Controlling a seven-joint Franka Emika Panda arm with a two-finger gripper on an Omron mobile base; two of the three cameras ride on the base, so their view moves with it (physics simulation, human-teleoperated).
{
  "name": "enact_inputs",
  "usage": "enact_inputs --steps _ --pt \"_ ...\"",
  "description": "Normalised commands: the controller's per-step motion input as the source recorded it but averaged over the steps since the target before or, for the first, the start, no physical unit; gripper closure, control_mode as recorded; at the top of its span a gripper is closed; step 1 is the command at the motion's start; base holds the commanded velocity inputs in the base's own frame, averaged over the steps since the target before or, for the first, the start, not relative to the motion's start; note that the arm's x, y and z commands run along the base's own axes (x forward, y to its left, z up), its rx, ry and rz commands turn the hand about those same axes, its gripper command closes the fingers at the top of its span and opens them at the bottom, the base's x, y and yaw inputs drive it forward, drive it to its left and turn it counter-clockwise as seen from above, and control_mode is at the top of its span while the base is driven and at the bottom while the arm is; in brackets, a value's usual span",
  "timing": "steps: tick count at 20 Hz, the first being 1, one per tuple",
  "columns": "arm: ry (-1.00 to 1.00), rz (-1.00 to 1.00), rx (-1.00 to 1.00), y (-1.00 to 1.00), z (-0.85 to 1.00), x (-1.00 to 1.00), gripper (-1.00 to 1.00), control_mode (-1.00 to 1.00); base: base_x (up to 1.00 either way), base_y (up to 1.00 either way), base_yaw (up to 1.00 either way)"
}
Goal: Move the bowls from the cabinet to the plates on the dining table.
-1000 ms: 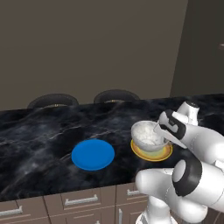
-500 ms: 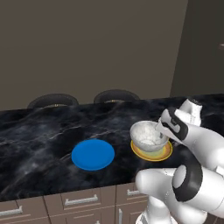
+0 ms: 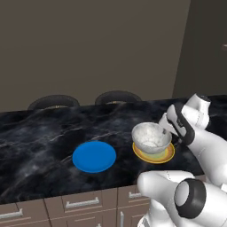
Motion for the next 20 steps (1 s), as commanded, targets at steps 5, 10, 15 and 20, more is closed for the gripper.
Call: enact_inputs --steps 5,10,15,20 --pt "-0.05 -0.01 0.0 0.21 0.35 -0.08 -1.0 -1.0 0.0 0.0 0.0" --pt "-0.05 -0.05 0.02 0.25 0.35 -0.2 -1.0 -1.0 0.0 0.0 0.0" --pt "-0.06 -0.1 0.05 0.17 0.34 -0.3 -1.0 -1.0 0.0 0.0 0.0" --pt "-0.05 -0.09 0.04 0.22 0.36 -0.32 -1.0 -1.0 0.0 0.0 0.0"
